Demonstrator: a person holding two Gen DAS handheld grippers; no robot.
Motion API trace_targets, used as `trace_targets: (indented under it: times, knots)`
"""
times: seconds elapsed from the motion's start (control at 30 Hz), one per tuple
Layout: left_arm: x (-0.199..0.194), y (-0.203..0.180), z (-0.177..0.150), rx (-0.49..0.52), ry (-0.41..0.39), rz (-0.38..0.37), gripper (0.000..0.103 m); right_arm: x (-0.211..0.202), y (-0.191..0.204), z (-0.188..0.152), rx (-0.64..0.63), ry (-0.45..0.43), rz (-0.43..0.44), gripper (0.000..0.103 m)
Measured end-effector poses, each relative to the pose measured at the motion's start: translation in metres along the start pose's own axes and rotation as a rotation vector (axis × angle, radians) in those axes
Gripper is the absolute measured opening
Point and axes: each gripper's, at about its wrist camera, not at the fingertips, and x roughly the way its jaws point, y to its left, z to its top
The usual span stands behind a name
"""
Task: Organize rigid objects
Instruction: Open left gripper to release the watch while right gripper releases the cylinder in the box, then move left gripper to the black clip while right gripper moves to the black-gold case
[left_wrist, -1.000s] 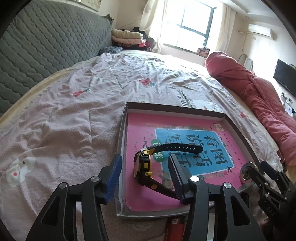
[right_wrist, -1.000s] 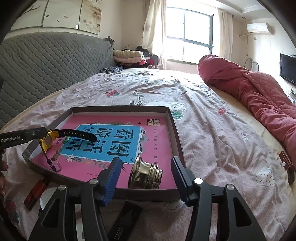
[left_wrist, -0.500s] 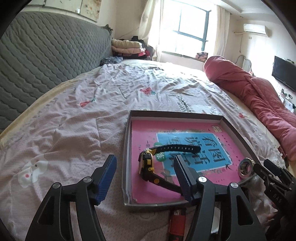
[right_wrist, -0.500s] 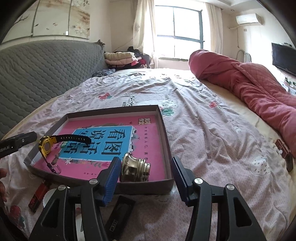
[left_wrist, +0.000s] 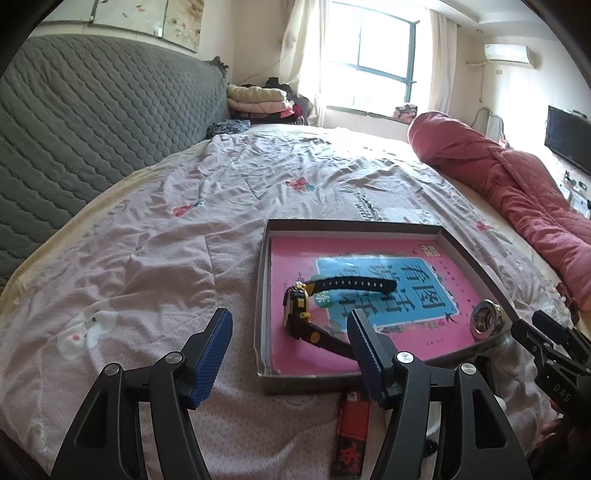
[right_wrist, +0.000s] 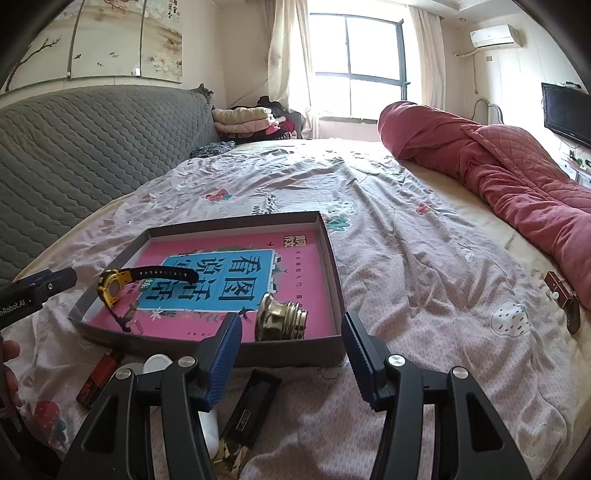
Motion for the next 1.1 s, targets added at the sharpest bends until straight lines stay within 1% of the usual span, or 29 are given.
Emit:
trace_targets:
  times: [0.13,0.5,0.67,0.77,0.93,1.1]
  knots:
    - [-0.014,-0.005,-0.004,0.009,-0.010,-0.008,0.066,-0.006,0.005,-0.002,-0.013,0.000,0.007,0.056]
    - [-0.036,-0.017,-0.023,0.044,0.029,-0.039,0.066,-0.025,0.007,-0.011,0.027,0.021,0.046,0.056]
    - [-0.050,-0.027,-0.031,0.092,0.033,-0.047,0.066,-0.032,0.007,-0.015,0.036,0.032,0.058,0.056]
    - [-0.055,-0.030,-0.037,0.077,0.064,-0.074,0.066,-0.036,0.005,-0.019,0.054,0.045,0.065,0.056]
    - [-0.061,-0.037,-0.047,0.101,0.087,-0.079,0.066,-0.041,-0.001,-0.024,0.100,0.070,0.075,0.056]
    - [-0.062,-0.041,-0.060,0.097,0.151,-0.106,0.066,-0.045,-0.006,-0.030,0.119,0.098,0.072,0.056]
